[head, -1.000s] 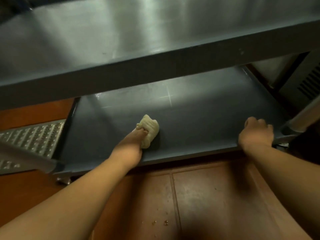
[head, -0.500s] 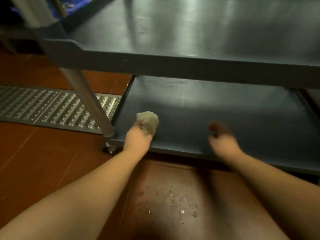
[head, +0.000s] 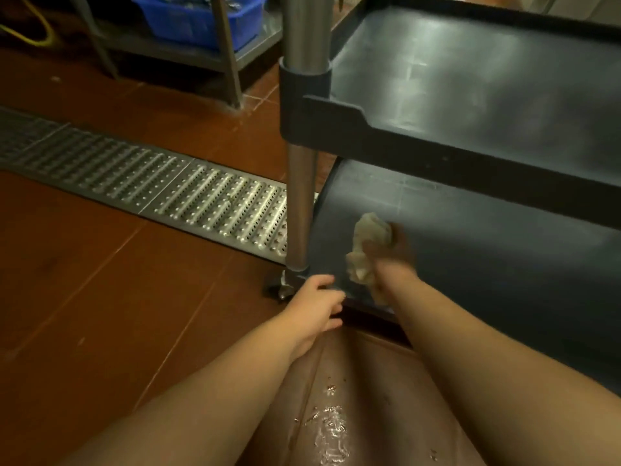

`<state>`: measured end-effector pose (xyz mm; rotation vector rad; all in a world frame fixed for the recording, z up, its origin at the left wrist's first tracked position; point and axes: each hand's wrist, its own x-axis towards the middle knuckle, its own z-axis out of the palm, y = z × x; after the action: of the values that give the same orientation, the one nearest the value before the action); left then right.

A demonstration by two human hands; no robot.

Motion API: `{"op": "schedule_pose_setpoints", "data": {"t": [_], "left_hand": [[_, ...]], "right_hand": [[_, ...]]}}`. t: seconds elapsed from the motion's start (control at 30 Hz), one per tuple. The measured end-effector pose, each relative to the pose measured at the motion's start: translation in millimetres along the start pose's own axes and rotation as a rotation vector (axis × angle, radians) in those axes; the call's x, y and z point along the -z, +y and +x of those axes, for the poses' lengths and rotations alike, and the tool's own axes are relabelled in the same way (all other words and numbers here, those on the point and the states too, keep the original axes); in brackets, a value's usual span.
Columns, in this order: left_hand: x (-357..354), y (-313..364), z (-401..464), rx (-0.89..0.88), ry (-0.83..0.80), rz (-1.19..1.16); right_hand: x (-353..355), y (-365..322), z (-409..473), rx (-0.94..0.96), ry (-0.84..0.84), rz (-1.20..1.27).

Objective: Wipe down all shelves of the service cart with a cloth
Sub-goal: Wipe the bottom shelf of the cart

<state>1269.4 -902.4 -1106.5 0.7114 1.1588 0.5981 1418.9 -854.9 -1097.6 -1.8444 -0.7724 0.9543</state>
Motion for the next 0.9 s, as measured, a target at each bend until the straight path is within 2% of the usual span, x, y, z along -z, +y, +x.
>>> {"op": "schedule_pose_setpoints", "data": {"t": [0.1, 0.27, 0.3, 0.4, 0.47, 0.53, 0.6, 0.73, 0.9], "left_hand": [[23.9, -12.1, -1.5, 0.097, 0.065, 0.05], [26.1, -11.9, 6.2, 0.119, 0.041, -0.017], [21.7, -10.5, 7.7, 0.106, 0.019, -0.017], [4.5, -11.0, 6.9, 0.06, -0.024, 0.042], [-4.8, -13.7, 3.7, 0.017, 0.017, 0.077], [-12.0, -15.8, 2.6, -0.029, 0.098, 0.027], [-21.5, -15.5, 2.4, 0.0, 0.191, -0.074], [-58.4, -15.8, -4.4, 0.076, 0.285, -0.079], [-126.1, -20.4, -13.2, 0.087, 0.101, 0.049]], "right_hand": [[-22.7, -16.3, 22.9, 0.243, 0.021, -0.561], [-72.1, -25.5, 13.9, 0.446, -0.187, -1.157], [-76.3, -27.9, 6.7, 0.469, -0.232, -1.21], [-61.2, -25.4, -2.8, 0.373, -0.382, -1.194], [-34.3, -19.2, -8.5, 0.353, -0.466, -1.18], [-4.5, -11.2, -10.4, 0.461, -0.501, -1.28], [23.2, 0.7, -8.9, 0.561, -0.512, -1.417], [84.1, 20.9, -8.2, 0.535, -0.498, -1.444], [191.7, 62.2, -2.6, 0.475, -0.383, -1.446]]}}
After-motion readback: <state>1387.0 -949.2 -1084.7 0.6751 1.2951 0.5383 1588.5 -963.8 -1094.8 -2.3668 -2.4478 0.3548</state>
